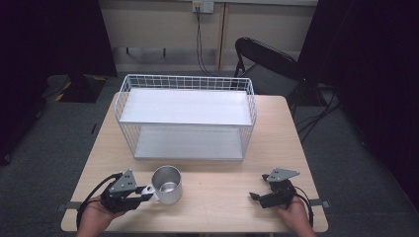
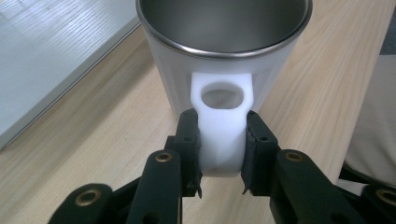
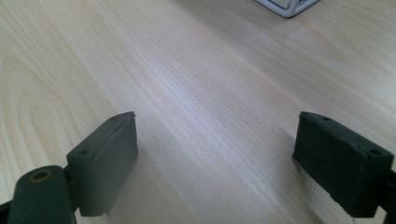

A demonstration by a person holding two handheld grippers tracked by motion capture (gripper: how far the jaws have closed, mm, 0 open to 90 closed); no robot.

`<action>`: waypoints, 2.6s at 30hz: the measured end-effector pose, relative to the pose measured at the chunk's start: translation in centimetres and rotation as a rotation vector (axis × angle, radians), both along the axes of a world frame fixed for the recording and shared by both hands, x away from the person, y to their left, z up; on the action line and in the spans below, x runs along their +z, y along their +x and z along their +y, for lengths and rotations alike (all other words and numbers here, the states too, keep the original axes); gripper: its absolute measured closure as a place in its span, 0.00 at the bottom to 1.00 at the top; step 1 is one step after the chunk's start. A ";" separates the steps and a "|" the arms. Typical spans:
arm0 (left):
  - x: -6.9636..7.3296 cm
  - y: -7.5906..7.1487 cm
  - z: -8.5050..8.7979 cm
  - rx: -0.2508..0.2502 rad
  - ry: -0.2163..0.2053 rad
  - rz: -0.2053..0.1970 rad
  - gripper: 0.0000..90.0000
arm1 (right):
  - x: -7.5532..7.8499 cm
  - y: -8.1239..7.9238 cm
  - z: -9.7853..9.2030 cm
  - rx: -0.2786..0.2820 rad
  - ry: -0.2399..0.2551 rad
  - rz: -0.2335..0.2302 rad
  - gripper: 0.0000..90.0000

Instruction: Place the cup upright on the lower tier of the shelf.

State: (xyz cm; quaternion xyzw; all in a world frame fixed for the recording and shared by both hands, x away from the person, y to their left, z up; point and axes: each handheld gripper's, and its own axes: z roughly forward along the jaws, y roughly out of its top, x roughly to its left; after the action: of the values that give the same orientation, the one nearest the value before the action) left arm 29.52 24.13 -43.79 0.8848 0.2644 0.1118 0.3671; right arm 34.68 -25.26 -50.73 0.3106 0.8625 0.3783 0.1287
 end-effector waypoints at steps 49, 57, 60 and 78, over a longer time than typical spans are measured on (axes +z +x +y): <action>0.8 0.5 0.2 0.109 -0.007 -0.021 0.80 | 0.0 0.0 0.0 -0.002 -0.002 -0.001 0.14; 0.9 0.5 0.5 0.152 -0.025 -0.044 0.80 | 0.0 0.0 0.0 -0.002 -0.002 0.000 0.14; 1.1 0.5 0.5 0.161 -0.029 -0.058 0.80 | 0.0 0.0 0.0 -0.002 -0.002 -0.001 0.14; 1.6 0.7 0.7 0.235 -0.052 -0.114 0.80 | 0.0 0.0 0.0 -0.002 -0.002 0.000 0.14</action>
State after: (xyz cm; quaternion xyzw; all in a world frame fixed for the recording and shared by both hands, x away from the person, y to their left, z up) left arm 30.23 24.82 -42.15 0.8302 0.3476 0.1971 0.3886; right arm 34.66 -25.26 -50.73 0.3114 0.8624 0.3775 0.1296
